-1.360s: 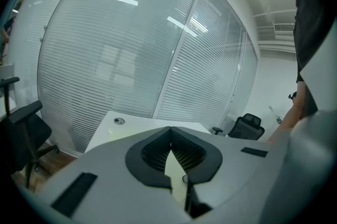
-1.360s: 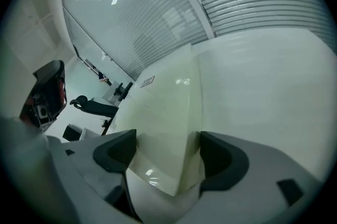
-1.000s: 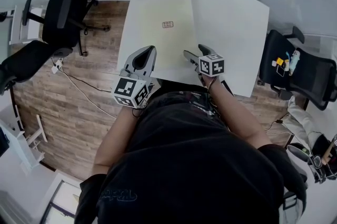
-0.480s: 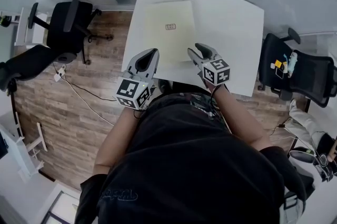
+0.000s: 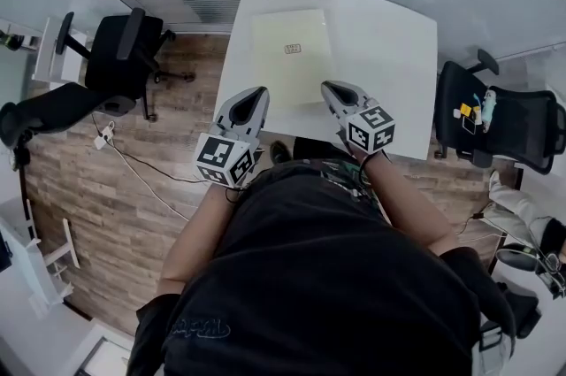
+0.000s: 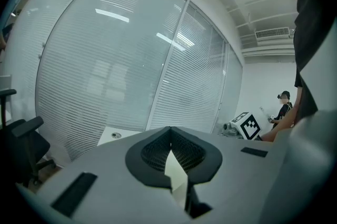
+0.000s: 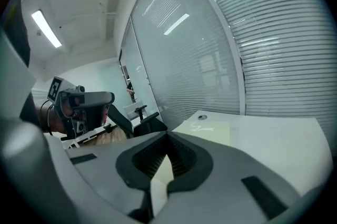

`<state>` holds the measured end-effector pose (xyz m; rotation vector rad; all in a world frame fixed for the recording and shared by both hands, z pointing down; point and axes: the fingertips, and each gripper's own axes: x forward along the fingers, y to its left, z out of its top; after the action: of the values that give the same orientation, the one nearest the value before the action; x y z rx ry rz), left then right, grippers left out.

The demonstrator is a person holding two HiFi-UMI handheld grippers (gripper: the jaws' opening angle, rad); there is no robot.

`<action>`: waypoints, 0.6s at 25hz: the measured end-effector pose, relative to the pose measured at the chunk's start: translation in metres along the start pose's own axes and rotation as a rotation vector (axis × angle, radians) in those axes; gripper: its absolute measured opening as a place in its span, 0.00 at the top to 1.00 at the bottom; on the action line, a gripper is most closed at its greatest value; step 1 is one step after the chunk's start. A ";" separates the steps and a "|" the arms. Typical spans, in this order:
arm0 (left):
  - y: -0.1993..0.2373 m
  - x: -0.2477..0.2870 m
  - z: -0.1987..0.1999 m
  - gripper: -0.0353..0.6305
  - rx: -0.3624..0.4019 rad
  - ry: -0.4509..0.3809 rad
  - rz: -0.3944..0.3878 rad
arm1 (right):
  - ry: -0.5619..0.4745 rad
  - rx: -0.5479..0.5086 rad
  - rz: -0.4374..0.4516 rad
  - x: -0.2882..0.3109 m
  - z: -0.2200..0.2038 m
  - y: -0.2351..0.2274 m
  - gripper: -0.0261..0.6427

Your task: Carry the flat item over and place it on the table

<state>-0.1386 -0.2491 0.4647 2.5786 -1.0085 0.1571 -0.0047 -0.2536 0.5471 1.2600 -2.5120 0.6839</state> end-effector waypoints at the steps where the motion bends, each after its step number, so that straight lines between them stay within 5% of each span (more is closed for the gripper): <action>1: -0.001 -0.002 0.000 0.92 0.003 -0.001 -0.002 | -0.003 -0.007 0.002 -0.002 0.001 0.004 0.93; 15: -0.032 0.000 -0.003 0.92 -0.002 -0.022 -0.007 | -0.027 -0.059 0.036 -0.035 0.014 0.010 0.93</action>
<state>-0.1172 -0.2265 0.4583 2.5871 -1.0069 0.1266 0.0082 -0.2318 0.5175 1.2148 -2.5624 0.5999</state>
